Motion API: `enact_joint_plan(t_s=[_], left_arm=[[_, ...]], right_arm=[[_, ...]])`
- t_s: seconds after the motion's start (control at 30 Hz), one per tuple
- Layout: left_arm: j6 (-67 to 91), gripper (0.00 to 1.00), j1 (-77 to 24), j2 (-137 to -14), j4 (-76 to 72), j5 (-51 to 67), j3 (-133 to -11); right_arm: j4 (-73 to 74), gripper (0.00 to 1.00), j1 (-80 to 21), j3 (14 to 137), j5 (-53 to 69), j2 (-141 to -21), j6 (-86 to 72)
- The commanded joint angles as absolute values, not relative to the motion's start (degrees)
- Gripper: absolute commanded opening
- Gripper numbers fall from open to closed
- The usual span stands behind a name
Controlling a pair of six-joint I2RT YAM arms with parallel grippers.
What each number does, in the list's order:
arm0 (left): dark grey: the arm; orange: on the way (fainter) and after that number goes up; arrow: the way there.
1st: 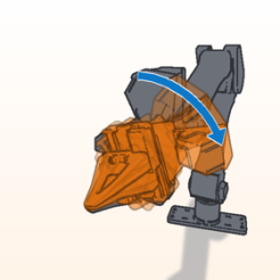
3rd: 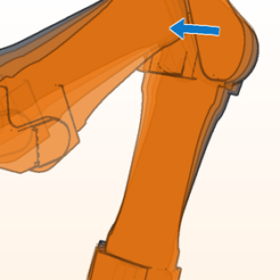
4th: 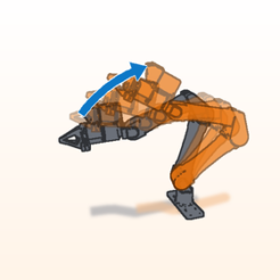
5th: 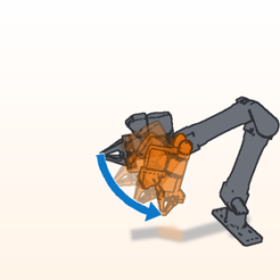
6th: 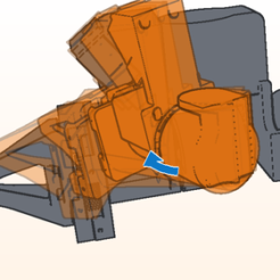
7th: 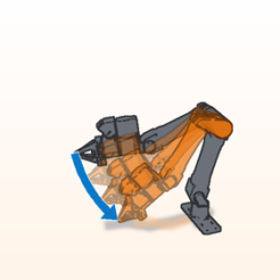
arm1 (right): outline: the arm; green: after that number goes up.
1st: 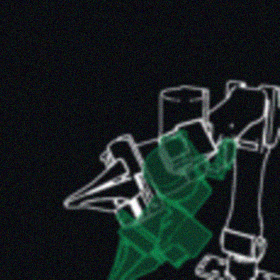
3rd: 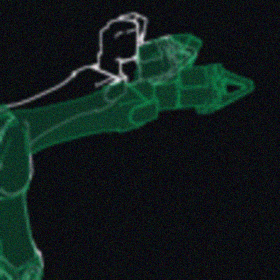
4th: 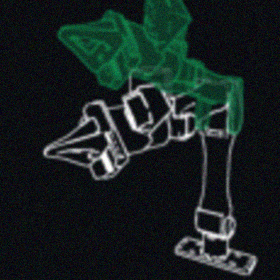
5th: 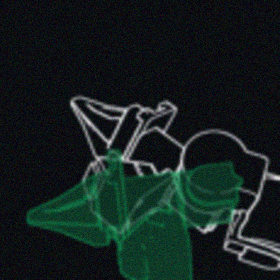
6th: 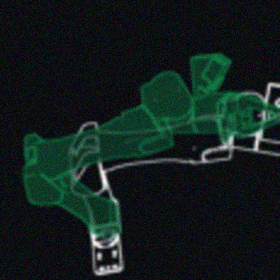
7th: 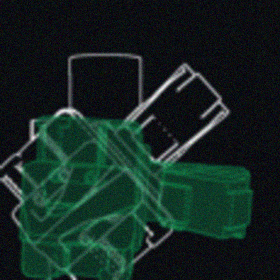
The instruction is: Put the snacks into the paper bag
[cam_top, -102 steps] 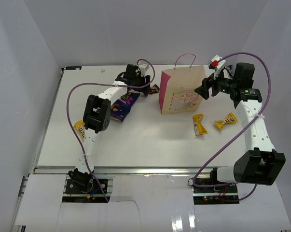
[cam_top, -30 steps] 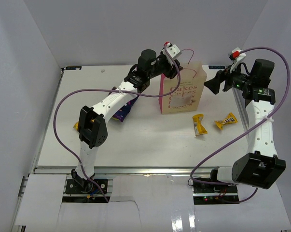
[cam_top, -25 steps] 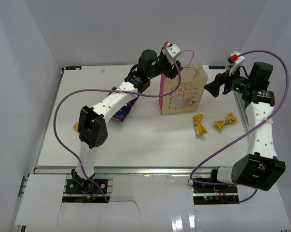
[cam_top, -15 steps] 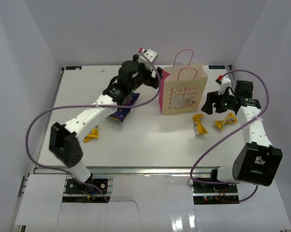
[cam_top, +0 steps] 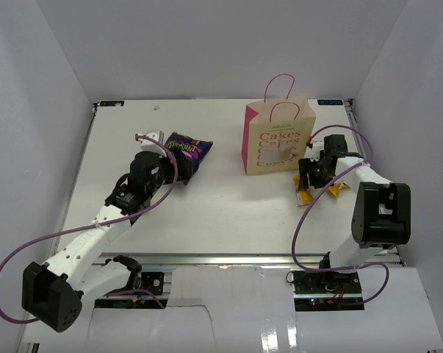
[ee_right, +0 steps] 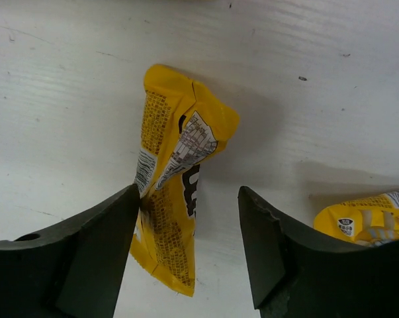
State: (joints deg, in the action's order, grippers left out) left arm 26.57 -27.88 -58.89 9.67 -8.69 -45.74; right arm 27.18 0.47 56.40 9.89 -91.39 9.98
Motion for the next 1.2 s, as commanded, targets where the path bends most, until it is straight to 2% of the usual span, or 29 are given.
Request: enact_joint_plan(t_s=[0.0,0.03,0.1,0.13,0.17,0.2,0.3,0.5,0.77,0.87,1.0,1.17], left_arm=[[34.4,0.98,-27.2,-53.4,12.4,-10.6,-42.6],[35.0,0.98,-27.1,-52.0,13.2,-10.7,-42.1],[36.8,0.98,-27.0,-51.4,14.1,-11.0,-41.4],[37.3,0.98,-26.9,-51.2,14.9,-10.9,-41.0],[37.7,0.98,-26.9,-51.1,15.4,-10.9,-40.9],[38.6,0.98,-26.9,-51.1,16.1,-10.9,-40.8],[39.1,0.98,-26.9,-51.1,16.9,-10.7,-41.0],[39.5,0.98,-26.9,-49.0,18.4,-11.8,-40.7],[41.4,0.98,-26.8,-46.6,21.1,-14.7,-39.5],[42.3,0.98,-26.8,-46.7,21.1,-14.6,-39.1],[42.8,0.98,-26.8,-47.5,21.3,-14.0,-39.4],[44.0,0.98,-26.8,-47.4,21.5,-13.6,-38.9]], right_arm=[[25.4,0.66,0.5,55.2,9.0,-92.0,7.9],[25.5,0.58,0.4,54.9,9.9,-92.4,7.9],[25.7,0.50,0.4,54.1,11.5,-92.5,7.7],[25.8,0.38,0.5,53.9,11.9,-92.3,7.5],[25.8,0.31,0.4,53.7,12.1,-91.9,7.3],[25.8,0.21,0.4,53.4,12.2,-90.8,7.2],[26.0,0.08,0.8,53.0,12.1,-88.1,7.7],[25.9,0.08,5.7,55.2,10.6,-75.4,12.8],[19.3,0.08,8.8,70.6,10.1,-69.9,15.1],[14.3,0.08,8.8,76.1,17.9,-70.7,16.3],[9.3,0.09,7.8,83.0,37.1,-75.4,22.4],[9.9,0.12,3.8,91.5,45.9,-83.4,28.1]])
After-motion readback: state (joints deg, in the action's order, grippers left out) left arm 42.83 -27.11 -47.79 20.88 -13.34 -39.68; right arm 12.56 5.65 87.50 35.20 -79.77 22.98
